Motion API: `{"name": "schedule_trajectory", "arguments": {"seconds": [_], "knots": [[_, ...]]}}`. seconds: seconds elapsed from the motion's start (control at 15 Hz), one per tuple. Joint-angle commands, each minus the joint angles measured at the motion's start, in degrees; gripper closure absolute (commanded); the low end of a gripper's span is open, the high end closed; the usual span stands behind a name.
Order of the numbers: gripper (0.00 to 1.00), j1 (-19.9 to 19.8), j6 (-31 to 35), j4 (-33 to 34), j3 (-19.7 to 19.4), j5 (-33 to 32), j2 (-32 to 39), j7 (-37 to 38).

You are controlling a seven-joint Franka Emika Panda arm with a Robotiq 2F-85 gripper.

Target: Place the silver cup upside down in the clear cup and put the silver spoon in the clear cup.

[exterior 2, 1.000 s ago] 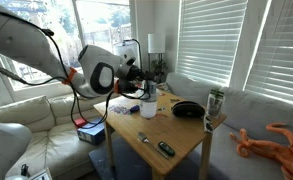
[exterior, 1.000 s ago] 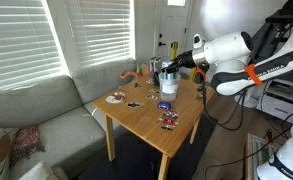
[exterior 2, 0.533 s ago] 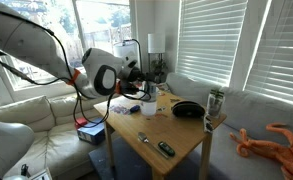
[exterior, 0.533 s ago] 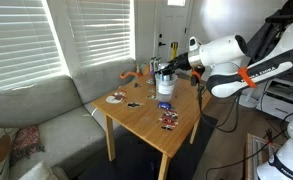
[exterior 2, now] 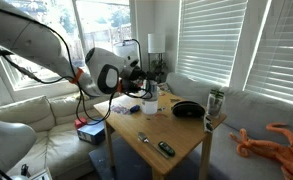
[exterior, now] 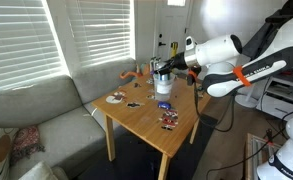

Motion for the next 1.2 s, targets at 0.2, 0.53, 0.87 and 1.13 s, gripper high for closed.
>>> {"name": "schedule_trajectory", "arguments": {"seconds": [0.2, 0.53, 0.87, 1.13], "knots": [[0.00, 2.3, -0.9, 4.2, -2.6, 0.2, 0.8, 1.3], [0.00, 8.8, -6.6, 6.7, -9.1, 0.3, 0.3, 3.2], [0.00, 21.4, -22.3, 8.9, -21.6, 5.5, -3.5, 1.3], [0.00, 29.8, -40.7, 9.9, -32.5, 7.5, -8.2, -1.2]]}}
